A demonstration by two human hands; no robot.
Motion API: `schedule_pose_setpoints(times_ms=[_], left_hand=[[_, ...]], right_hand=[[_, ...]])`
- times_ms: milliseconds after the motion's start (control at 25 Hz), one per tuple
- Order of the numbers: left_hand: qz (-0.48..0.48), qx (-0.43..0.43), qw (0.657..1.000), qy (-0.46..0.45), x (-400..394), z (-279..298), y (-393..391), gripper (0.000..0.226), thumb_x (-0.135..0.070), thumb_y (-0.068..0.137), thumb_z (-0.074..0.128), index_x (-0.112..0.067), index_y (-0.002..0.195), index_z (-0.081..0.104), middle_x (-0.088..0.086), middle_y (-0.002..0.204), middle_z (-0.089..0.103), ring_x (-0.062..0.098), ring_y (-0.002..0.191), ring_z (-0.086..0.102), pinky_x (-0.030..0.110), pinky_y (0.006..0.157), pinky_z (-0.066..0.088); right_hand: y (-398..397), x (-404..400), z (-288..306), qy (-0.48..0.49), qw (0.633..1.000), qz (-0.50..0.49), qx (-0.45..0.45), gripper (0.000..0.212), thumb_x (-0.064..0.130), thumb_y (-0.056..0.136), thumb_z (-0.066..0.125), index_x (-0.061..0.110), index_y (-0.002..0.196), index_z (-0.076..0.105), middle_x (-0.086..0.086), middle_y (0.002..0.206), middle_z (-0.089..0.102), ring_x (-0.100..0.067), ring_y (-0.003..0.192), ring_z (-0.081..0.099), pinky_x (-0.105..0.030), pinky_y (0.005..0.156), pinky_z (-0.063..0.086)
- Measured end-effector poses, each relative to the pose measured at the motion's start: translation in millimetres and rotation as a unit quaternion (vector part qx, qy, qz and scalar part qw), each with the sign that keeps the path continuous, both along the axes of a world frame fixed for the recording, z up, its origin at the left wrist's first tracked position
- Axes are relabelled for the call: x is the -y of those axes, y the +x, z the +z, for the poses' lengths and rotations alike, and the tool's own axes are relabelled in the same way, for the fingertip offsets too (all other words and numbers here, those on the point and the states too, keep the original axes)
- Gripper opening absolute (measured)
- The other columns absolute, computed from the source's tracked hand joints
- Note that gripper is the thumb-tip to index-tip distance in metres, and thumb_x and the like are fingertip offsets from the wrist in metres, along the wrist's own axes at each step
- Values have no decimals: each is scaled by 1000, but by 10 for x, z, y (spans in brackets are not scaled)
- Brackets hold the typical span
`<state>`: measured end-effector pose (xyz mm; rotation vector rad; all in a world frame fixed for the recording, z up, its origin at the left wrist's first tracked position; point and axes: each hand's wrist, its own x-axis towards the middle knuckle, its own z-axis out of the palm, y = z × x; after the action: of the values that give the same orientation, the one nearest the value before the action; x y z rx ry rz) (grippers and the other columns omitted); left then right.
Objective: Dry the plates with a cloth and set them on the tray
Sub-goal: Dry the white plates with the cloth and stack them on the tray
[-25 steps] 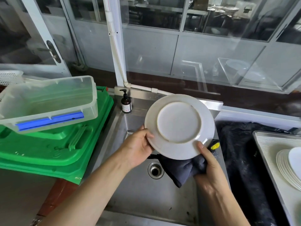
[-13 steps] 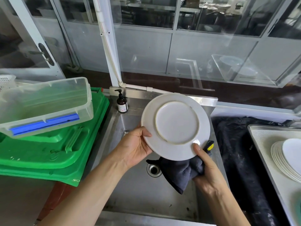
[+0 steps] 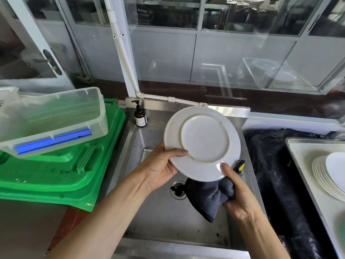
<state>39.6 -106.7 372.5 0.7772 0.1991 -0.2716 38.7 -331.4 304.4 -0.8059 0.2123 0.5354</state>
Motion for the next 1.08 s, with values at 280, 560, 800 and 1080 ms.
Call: schedule_pose_setpoints(times_ms=[280,560,800,1080], left_hand=[[24,-28,999,11,10,20,-27,51,15,72,61,-11,115,67,12,110,74,23,99,72,35,89,59],[55,-128,990,8,-5,-17,5,56,19,74,28,-10,109,60,13,109,68,28,101,66,40,96,51],[63,-132,989,31,-83,-42,0,55,18,72,29,-8,105,63,14,103,70,27,94,68,39,89,53],[22,-122,983,135,-36,-35,-58,50,23,72,30,-7,102,57,16,97,56,31,93,54,36,73,50]], right_hand=[[-22,-27,30,-51,998,-16,-31,45,28,90,69,7,130,67,-19,128,69,-30,118,68,-38,85,61],[-51,-8,108,-54,998,0,-27,32,24,93,69,9,120,75,-21,127,69,-31,117,69,-37,84,61],[110,112,107,-168,975,-126,-66,40,42,92,67,12,118,74,-14,116,74,-27,109,71,-35,86,56],[492,26,407,-576,752,-172,271,33,19,87,55,32,116,64,6,102,66,-17,97,58,-29,79,39]])
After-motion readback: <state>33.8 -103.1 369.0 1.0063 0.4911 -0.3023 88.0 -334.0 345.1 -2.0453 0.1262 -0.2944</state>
